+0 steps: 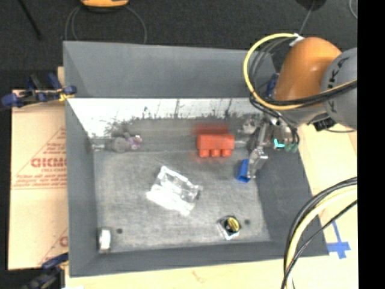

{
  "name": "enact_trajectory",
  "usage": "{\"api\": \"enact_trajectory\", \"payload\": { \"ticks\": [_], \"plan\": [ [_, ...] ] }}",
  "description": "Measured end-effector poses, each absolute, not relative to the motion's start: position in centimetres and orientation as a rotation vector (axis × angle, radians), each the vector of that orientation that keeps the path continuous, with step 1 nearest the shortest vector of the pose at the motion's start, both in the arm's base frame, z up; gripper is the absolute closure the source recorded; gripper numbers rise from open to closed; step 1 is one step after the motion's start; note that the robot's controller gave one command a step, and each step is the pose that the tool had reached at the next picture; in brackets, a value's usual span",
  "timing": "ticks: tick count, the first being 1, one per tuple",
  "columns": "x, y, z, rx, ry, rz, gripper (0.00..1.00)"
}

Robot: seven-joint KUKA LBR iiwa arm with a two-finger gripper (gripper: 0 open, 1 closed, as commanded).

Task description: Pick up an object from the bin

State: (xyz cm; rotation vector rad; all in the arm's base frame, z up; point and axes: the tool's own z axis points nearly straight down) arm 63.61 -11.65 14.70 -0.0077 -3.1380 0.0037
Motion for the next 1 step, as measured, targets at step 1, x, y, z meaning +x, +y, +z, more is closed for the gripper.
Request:
{"api": "enact_trajectory", "payload": {
  "ticks": [1],
  "plan": [
    [64.9,-9.67,10.16,-0.072,-3.161,0.004,0.0]
  ]
}}
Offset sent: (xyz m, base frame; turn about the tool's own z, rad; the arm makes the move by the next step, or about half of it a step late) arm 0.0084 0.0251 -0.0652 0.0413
